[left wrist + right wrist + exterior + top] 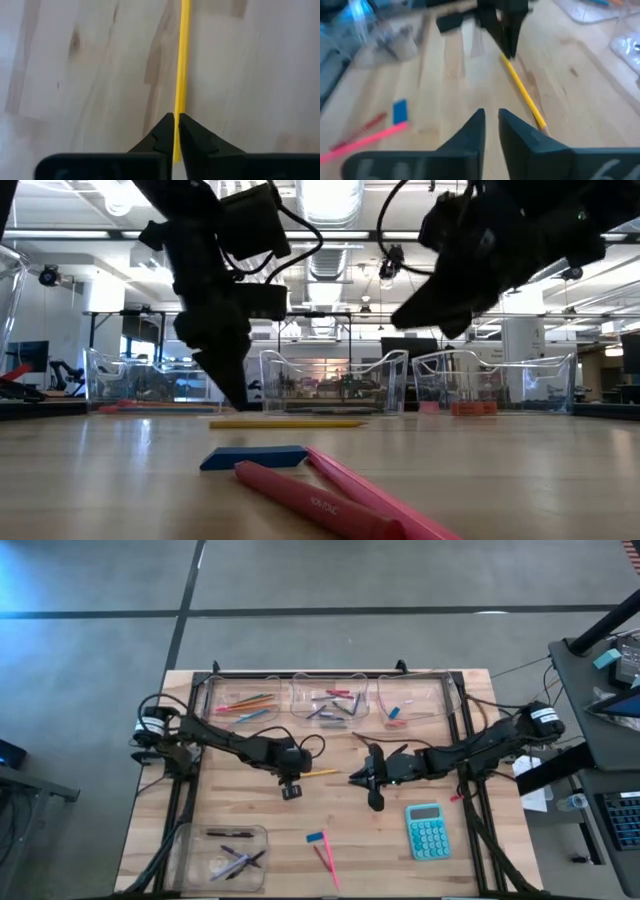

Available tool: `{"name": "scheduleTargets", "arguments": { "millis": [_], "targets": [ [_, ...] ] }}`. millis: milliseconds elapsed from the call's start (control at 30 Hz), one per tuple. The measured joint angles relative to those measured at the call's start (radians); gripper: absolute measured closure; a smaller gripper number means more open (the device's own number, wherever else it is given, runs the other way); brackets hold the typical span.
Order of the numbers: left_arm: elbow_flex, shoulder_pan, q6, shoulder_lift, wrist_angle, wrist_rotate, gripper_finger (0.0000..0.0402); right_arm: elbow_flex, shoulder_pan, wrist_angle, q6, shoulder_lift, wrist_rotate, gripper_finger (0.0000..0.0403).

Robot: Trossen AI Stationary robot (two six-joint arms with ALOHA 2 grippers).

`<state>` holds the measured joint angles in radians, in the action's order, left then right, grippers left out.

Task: Sort crayons/erasers/pens/pencils in bins
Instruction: Put the yellow colored pencil into the top left transparent bin

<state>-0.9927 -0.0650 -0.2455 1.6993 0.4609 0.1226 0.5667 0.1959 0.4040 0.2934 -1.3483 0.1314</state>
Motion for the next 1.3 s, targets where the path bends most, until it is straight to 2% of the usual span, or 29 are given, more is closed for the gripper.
{"name": "scheduleTargets", "arguments": {
  "millis": [233, 400, 567, 900, 1133, 1300],
  "targets": [
    [0.012, 0.0, 0.038, -0.004, 0.037, -0.01, 0.032, 0.054, -0.042, 0.0, -0.104, -0.131, 0.056, 0.0272],
    [0.034, 0.001, 0.054, -0.026, 0.025, -0.013, 0.0279, 0.091, -0.103, -0.003, -0.129, -0.208, 0.05, 0.025],
    [0.078, 0.007, 0.057, -0.031, 0.026, -0.013, 0.0272, 0.117, -0.154, -0.002, -0.139, -0.294, -0.007, 0.0254],
    [0.141, 0.009, 0.043, -0.037, -0.068, -0.036, 0.0272, 0.166, -0.183, 0.008, -0.163, -0.429, -0.01, 0.027],
    [0.144, 0.009, 0.043, -0.035, -0.084, -0.037, 0.0272, 0.177, -0.184, 0.008, -0.163, -0.45, -0.03, 0.0275],
    [0.146, 0.009, 0.042, -0.029, -0.108, -0.038, 0.0276, 0.178, -0.185, -0.028, -0.159, -0.451, -0.052, 0.0297]
  ]
}}
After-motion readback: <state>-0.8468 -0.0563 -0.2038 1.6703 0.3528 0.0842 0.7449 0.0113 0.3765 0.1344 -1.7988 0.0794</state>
